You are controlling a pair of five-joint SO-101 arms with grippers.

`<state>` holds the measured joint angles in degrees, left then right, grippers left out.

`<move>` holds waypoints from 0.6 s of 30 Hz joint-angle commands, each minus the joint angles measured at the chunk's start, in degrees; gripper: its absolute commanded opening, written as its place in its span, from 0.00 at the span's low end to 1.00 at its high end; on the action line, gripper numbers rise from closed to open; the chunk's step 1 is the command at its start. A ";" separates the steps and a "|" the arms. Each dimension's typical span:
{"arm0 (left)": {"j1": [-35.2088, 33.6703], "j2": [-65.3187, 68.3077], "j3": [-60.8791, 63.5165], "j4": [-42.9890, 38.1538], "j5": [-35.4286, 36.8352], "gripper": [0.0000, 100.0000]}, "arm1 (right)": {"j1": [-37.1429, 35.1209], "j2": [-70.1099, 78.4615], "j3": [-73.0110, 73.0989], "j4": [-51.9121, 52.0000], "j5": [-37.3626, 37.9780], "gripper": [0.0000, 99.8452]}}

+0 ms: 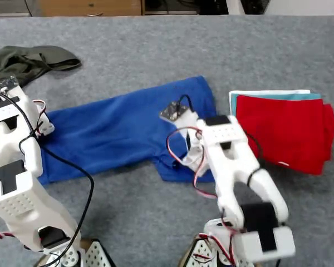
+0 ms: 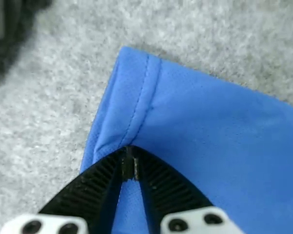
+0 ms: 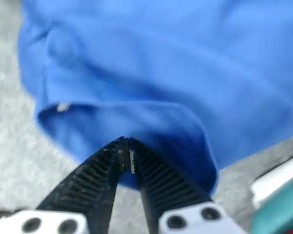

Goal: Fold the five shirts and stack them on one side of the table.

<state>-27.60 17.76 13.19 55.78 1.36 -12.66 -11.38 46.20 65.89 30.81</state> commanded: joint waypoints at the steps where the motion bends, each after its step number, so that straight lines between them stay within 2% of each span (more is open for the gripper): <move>1: -1.85 0.22 -2.37 -1.32 0.18 0.02 | 0.75 -10.59 4.18 1.93 2.11 0.00; 5: -1.85 0.22 -2.37 -1.32 0.18 0.02 | 2.24 -19.65 1.10 3.69 2.90 0.00; 8: -1.76 0.22 -2.29 -1.32 0.18 0.02 | 2.07 -19.47 -5.41 4.92 2.90 0.00; 18: -1.76 0.22 -2.20 -1.32 0.18 0.02 | 2.15 8.04 -17.63 2.11 0.79 0.00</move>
<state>-27.69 17.76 13.19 55.78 1.36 -11.16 -9.71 32.40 68.70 32.31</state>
